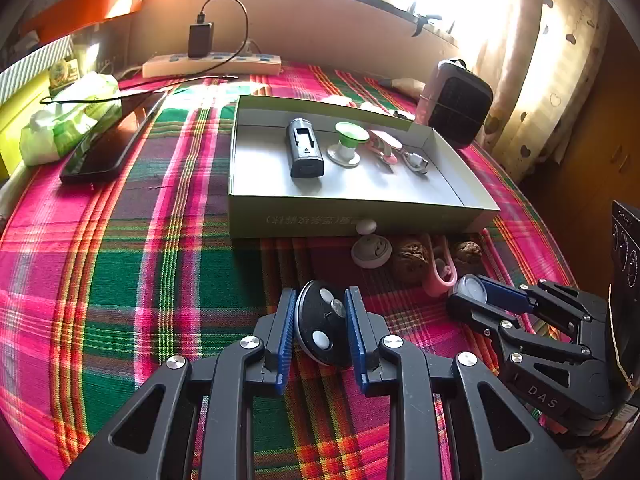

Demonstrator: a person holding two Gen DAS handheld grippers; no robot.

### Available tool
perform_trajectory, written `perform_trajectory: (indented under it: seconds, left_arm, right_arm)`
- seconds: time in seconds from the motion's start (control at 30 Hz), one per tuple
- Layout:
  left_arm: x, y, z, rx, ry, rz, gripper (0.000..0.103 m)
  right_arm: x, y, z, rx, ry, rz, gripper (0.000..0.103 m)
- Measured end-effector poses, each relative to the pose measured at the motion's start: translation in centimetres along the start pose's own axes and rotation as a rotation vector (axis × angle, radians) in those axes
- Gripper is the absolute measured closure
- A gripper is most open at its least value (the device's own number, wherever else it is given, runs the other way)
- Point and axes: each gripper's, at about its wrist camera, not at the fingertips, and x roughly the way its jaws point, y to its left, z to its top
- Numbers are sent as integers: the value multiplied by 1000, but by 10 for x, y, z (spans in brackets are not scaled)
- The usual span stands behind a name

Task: Organize objects
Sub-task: 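Grasp the black round disc with left tool while right tool grasps the white round lid, then carry the black disc and white lid into the box with both tools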

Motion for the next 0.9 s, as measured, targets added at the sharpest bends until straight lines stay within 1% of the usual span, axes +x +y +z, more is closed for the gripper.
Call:
perform_trajectory:
  seconds: [0.43, 0.63, 0.9]
  left_arm:
    - [-5, -2, 2, 13, -18, 3, 81]
    - [-12, -6, 5, 25, -33, 0, 81]
    - [-19, -13, 18, 40, -60, 5, 81]
  right_arm:
    - [-7, -2, 0, 8, -20, 11, 74]
    - [-12, -2, 2, 12, -38, 35, 74]
    - [-23, -10, 13, 38, -79, 38, 74]
